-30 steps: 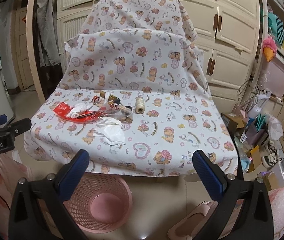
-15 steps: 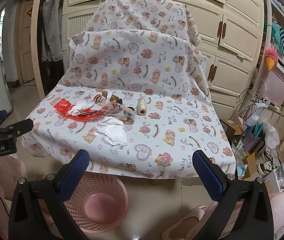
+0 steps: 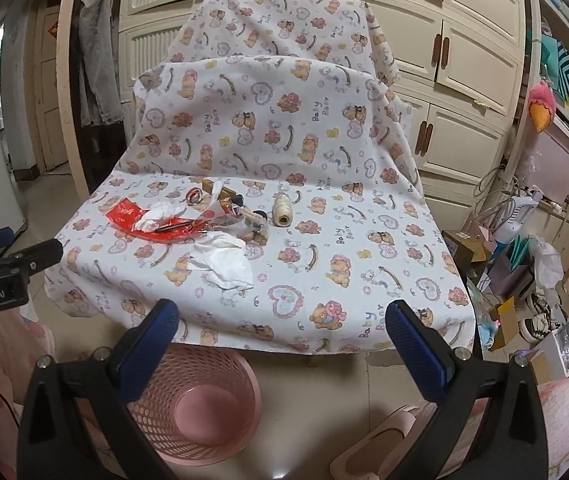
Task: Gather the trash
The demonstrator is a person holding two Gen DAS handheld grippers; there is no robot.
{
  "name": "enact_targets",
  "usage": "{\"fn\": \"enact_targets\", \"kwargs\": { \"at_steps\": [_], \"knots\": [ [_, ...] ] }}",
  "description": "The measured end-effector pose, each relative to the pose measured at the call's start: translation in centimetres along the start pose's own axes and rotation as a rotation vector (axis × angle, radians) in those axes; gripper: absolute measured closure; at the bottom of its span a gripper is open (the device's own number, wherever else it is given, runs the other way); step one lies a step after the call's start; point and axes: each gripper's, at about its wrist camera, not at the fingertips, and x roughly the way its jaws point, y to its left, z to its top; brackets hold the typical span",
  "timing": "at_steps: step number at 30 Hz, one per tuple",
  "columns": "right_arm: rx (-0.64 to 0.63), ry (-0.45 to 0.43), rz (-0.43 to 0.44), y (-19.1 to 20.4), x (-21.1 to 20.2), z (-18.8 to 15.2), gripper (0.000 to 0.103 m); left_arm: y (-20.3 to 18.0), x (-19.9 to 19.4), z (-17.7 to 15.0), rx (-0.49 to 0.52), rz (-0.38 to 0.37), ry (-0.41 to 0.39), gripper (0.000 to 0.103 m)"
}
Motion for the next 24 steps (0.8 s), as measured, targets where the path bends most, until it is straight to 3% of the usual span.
{"fn": "enact_targets", "kwargs": {
  "at_steps": [6, 17, 21, 24],
  "knots": [
    [-0.001, 0.002, 0.005, 0.1, 0.1, 0.0, 0.0, -0.1, 0.1, 0.0, -0.006, -0.032, 0.012, 0.001],
    [0.007, 0.011, 0.042, 0.3, 0.0, 0.0, 0.0, -0.2, 0.6, -0.1, -0.008, -0.023, 0.043, 0.001],
    [0.023, 0.019, 0.081, -0.1, 0.0, 0.3, 0.01, 0.2, 1.0, 0.8, -0.026, -0.071, 0.071, 0.002],
    [0.05, 0.038, 0.124, -0.6, 0.7, 1.1, 0.017, 0.3, 2.3, 2.5, -0.027, -0.097, 0.135, 0.015]
  ]
}}
